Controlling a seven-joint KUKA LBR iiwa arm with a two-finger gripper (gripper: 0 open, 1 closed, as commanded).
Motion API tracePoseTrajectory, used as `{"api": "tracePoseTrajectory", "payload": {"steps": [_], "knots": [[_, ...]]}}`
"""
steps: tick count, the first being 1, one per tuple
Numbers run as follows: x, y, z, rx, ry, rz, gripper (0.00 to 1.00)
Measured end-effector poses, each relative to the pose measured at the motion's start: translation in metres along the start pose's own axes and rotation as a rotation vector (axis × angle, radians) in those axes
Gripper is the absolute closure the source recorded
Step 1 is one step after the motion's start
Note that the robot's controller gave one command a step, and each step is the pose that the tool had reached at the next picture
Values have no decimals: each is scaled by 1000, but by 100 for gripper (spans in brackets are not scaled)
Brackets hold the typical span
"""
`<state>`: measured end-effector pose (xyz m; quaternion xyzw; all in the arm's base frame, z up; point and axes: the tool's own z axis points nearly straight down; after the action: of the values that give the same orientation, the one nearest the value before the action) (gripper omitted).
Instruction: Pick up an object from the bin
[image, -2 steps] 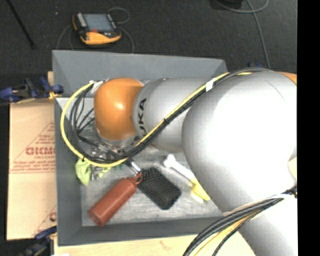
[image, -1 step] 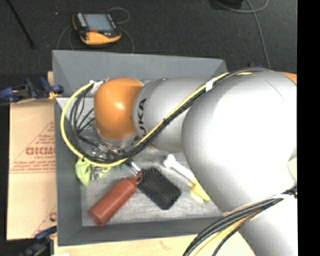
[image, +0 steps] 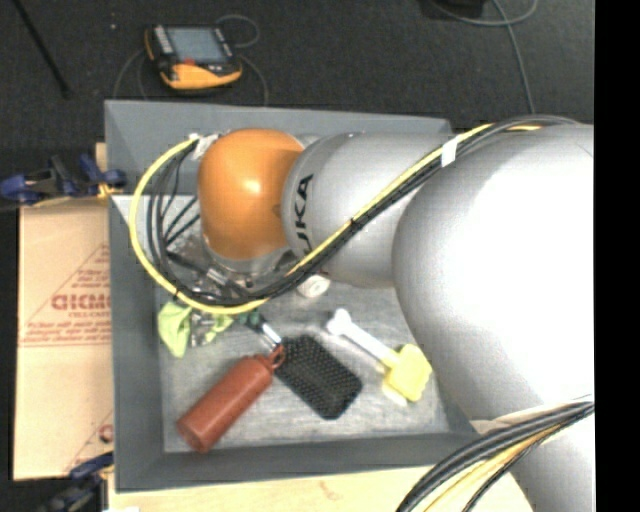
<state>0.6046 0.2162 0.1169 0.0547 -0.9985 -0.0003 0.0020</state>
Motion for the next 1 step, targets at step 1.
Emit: {"api": "tracePoseTrajectory", "payload": {"steps": [1], "knots": [[-25,-9,-39,-1,-13,-4,100]]}}
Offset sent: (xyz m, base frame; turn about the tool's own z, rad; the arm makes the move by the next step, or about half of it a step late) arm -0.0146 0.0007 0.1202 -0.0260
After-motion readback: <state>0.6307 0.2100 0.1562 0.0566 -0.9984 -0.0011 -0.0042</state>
